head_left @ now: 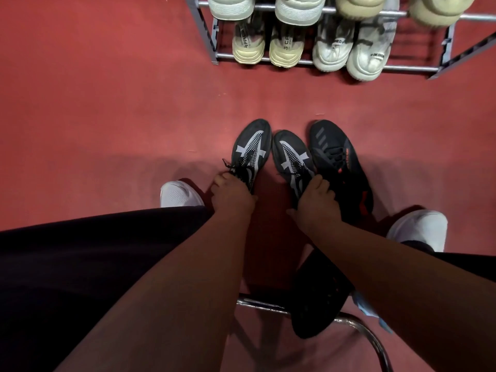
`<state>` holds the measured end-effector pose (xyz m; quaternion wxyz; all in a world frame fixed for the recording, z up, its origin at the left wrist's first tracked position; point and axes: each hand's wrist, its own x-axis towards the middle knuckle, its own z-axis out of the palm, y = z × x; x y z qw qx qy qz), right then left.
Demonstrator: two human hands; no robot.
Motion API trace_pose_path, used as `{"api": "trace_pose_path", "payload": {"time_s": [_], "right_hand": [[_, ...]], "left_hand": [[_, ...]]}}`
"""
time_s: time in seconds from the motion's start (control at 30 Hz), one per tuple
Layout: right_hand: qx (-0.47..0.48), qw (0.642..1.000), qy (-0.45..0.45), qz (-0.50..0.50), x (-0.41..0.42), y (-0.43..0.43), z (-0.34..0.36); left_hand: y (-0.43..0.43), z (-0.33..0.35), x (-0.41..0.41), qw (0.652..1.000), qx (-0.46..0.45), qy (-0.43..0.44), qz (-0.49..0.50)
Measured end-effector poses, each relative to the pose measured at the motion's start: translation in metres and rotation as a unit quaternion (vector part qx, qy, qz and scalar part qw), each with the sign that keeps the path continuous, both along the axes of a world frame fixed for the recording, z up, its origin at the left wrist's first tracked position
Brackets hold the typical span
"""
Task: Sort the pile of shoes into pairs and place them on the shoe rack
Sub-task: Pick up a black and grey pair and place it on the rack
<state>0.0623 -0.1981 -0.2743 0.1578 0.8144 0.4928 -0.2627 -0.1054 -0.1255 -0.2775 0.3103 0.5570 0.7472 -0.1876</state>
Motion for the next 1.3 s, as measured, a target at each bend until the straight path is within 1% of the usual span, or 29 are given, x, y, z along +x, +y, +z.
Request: {"api": "trace_pose_path", "payload": {"time_s": [0.1, 0.23, 0.37, 0.43, 0.53, 0.6, 0.67, 0.77, 0.87, 0.97, 1.03, 1.1, 1.17, 1.23, 1.3], "right_hand": [[-0.009, 0.999, 0.026, -0.022, 0.002, 0.003, 0.002], [-0.015, 0.993, 0.09, -0.077, 0.013, 0.021, 0.022], [-0.005, 0.989, 0.108, -0.097, 0.02, 0.051, 0.063], [-0.011, 0.99, 0.11, -0.09, 0.026, 0.068, 0.089], [0.001, 0.993, 0.111, -0.047, 0.036, 0.082, 0.137], [-0.004, 0.994, 0.105, -0.01, 0.043, 0.084, 0.175], [-0.02, 0.995, 0.09, 0.032, 0.048, 0.084, 0.214], [-0.023, 0.996, 0.055, 0.071, 0.048, 0.082, 0.273], [0.004, 0.993, 0.024, 0.113, 0.047, 0.076, 0.336], [0.048, 0.992, 0.006, 0.12, 0.051, 0.067, 0.399], [0.091, 0.989, 0.001, 0.118, 0.056, 0.064, 0.433], [0.153, 0.983, 0.011, 0.102, 0.063, 0.061, 0.458], [0.224, 0.972, 0.043, 0.063, 0.069, 0.056, 0.473], [0.303, 0.949, 0.083, 0.012, 0.073, 0.054, 0.479], [0.358, 0.926, 0.116, -0.039, 0.073, 0.056, 0.48]], "left_hand": [[-0.002, -0.001, -0.002, 1.0, 0.008, -0.006, 0.009], [0.004, 0.011, -0.002, 1.0, 0.001, -0.01, 0.014], [0.03, 0.052, 0.008, 0.997, -0.052, -0.047, 0.039], [0.044, 0.082, 0.015, 0.994, -0.075, -0.075, 0.042], [0.057, 0.128, 0.024, 0.986, -0.102, -0.117, 0.057], [0.058, 0.167, 0.027, 0.986, -0.127, -0.102, 0.02], [0.058, 0.206, 0.027, 0.989, -0.124, -0.063, -0.051], [0.057, 0.265, 0.025, 0.987, -0.084, -0.023, -0.132], [0.056, 0.328, 0.018, 0.987, -0.062, -0.019, -0.15], [0.054, 0.389, 0.009, 0.984, 0.005, -0.025, -0.174], [0.051, 0.426, 0.005, 0.983, 0.049, -0.034, -0.172], [0.047, 0.459, 0.002, 0.98, 0.104, -0.05, -0.16], [0.046, 0.483, -0.002, 0.976, 0.158, -0.063, -0.136], [0.048, 0.5, -0.003, 0.968, 0.21, -0.065, -0.117], [0.052, 0.509, 0.0, 0.959, 0.257, -0.065, -0.101]]}}
